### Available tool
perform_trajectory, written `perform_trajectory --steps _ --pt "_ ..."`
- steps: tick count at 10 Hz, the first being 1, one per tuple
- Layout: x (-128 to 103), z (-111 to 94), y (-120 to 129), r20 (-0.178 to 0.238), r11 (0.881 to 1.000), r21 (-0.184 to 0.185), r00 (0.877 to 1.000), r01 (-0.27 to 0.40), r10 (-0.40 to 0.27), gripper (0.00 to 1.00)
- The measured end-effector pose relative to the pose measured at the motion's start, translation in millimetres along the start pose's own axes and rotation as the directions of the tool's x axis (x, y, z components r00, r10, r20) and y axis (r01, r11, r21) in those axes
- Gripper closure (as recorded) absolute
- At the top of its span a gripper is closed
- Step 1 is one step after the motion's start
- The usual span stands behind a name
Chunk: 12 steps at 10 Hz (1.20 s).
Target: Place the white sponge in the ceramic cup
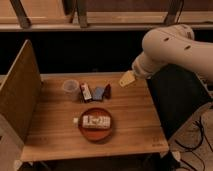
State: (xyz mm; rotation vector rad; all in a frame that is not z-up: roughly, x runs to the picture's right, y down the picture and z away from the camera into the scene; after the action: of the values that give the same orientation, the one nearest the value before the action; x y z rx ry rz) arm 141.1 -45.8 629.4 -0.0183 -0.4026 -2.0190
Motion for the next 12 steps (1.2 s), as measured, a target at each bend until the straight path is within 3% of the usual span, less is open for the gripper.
perform_trajectory --steps 2,5,7,8,10,12 --pt "-5.4 10.7 21.0 0.003 0.999 0.013 0.999 -0.048 0.048 0.20" --pt "-6.4 10.7 24.3 0.001 0.999 0.011 0.999 -0.051 0.051 0.20" --pt "-8.5 6.6 30.5 0.002 0.999 -0.016 0.999 -0.047 0.047 0.20" --pt "-6.7 7.5 39.2 0.009 0.998 -0.052 1.000 -0.019 0.019 0.20" --pt "7.8 27.3 35.8 0.025 0.997 -0.067 0.999 0.044 -0.043 0.20" --pt "24.6 64.2 8.4 0.044 0.994 -0.022 0.993 0.108 -0.107 0.20"
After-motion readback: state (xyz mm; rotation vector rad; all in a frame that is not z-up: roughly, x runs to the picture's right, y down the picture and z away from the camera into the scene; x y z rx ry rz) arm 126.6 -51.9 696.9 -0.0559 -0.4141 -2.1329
